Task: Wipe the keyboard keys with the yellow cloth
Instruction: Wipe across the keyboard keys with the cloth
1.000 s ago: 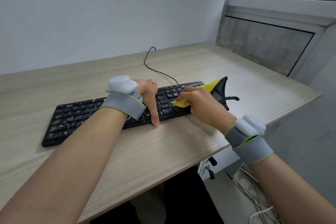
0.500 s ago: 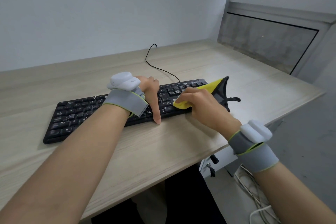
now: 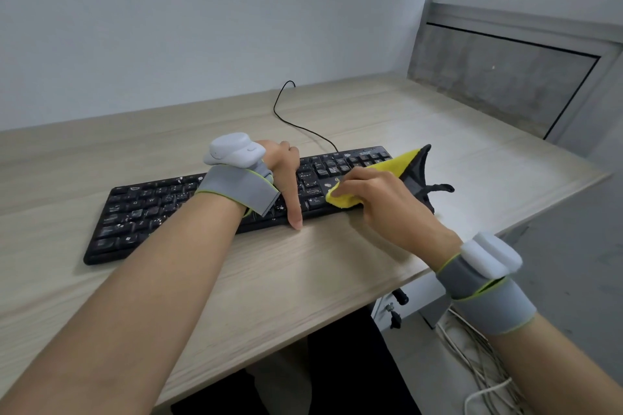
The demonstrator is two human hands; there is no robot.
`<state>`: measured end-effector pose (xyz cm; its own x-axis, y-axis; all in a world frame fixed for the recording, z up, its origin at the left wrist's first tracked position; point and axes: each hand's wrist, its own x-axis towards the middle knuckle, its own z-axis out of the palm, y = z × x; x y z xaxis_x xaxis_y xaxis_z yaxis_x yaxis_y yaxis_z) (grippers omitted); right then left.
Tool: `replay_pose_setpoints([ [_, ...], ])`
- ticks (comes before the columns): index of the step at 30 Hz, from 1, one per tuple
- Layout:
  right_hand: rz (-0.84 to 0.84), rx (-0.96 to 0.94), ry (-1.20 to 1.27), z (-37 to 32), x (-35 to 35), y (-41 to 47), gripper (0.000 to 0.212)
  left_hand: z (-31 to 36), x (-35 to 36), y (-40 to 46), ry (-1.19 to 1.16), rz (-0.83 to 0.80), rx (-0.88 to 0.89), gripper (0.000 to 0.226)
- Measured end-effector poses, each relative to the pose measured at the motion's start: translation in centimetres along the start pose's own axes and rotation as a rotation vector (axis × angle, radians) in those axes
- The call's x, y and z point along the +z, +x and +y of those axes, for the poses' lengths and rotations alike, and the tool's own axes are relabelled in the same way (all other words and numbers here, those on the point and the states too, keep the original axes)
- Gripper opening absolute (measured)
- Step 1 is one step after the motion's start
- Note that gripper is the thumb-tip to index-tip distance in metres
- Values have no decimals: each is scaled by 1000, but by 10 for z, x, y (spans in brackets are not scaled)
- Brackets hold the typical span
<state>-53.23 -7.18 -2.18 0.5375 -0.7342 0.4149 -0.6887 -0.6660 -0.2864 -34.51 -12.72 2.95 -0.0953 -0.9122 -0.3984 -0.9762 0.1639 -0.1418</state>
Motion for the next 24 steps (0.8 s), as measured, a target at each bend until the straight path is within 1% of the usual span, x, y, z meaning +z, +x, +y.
replay_pose_setpoints([
  [4, -21, -19, -64, 0, 4, 13, 56, 0, 1, -1, 0, 6, -7, 118],
  [7, -15, 4, -87, 6, 1, 16, 56, -1, 2, 0, -3, 7, -3, 114],
  [10, -7, 13, -70, 8, -4, 9, 55, -1, 2, 2, -5, -2, 3, 114],
  [14, -17, -26, -17, 1, -8, -1, 50, -1, 2, 2, -2, 3, 5, 109],
  [18, -27, 8, -61, -4, -1, 13, 55, -1, 1, 1, 14, -3, 1, 117],
  [20, -33, 27, -114, -7, 5, 22, 54, -2, 2, 0, 22, 8, 3, 122],
  [24, -37, 52, -185, -7, 6, 31, 49, -2, 2, 0, 17, 5, 8, 119],
])
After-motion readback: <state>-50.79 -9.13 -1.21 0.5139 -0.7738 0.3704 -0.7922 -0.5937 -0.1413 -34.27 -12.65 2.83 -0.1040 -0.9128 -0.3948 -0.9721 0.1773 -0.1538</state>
